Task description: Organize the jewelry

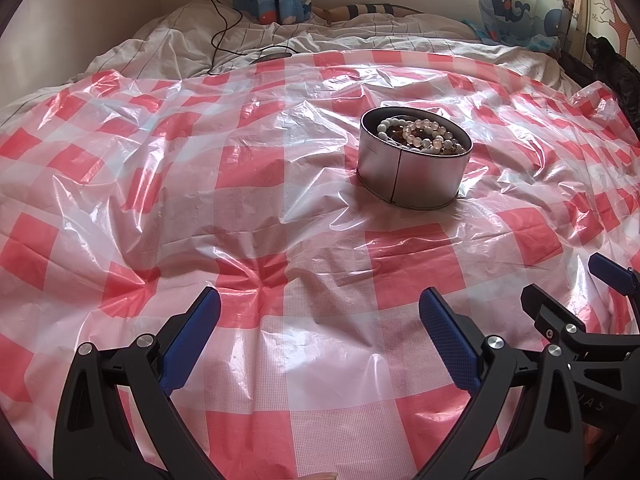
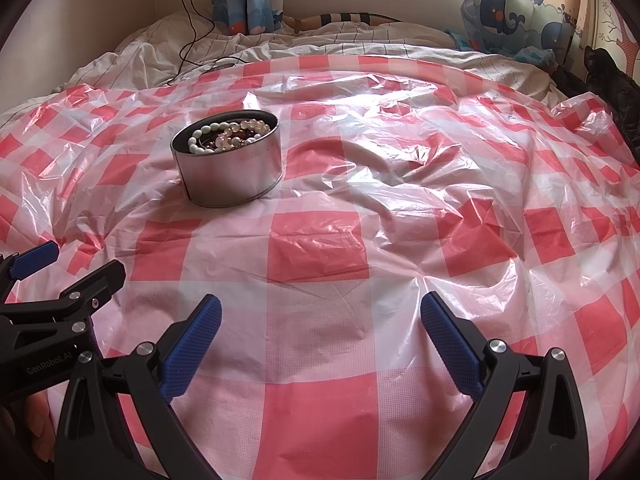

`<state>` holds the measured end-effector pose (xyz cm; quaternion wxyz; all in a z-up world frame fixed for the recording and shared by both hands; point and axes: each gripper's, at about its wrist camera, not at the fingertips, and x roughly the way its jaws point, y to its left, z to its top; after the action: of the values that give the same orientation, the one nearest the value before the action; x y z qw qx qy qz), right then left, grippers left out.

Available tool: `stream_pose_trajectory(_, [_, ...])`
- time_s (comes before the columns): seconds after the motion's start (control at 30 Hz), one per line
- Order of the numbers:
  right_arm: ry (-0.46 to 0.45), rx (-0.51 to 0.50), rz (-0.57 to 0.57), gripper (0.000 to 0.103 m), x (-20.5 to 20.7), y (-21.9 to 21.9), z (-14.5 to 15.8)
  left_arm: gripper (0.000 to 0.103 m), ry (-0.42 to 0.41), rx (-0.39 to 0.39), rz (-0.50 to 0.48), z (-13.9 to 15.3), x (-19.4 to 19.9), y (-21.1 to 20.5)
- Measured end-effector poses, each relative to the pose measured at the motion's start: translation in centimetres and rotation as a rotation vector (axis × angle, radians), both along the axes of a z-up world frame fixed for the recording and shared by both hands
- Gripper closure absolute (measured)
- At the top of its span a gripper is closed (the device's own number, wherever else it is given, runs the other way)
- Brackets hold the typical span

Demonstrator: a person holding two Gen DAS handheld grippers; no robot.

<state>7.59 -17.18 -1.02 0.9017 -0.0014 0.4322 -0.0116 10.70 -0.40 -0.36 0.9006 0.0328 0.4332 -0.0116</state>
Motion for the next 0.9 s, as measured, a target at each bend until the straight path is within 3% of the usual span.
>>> stream_pose_trajectory(0.9, [0.015, -0.003, -0.001, 0.007, 0.21, -0.07, -0.14, 0.008, 0.007, 0.000, 0.002, -0.21, 0.09, 0.09])
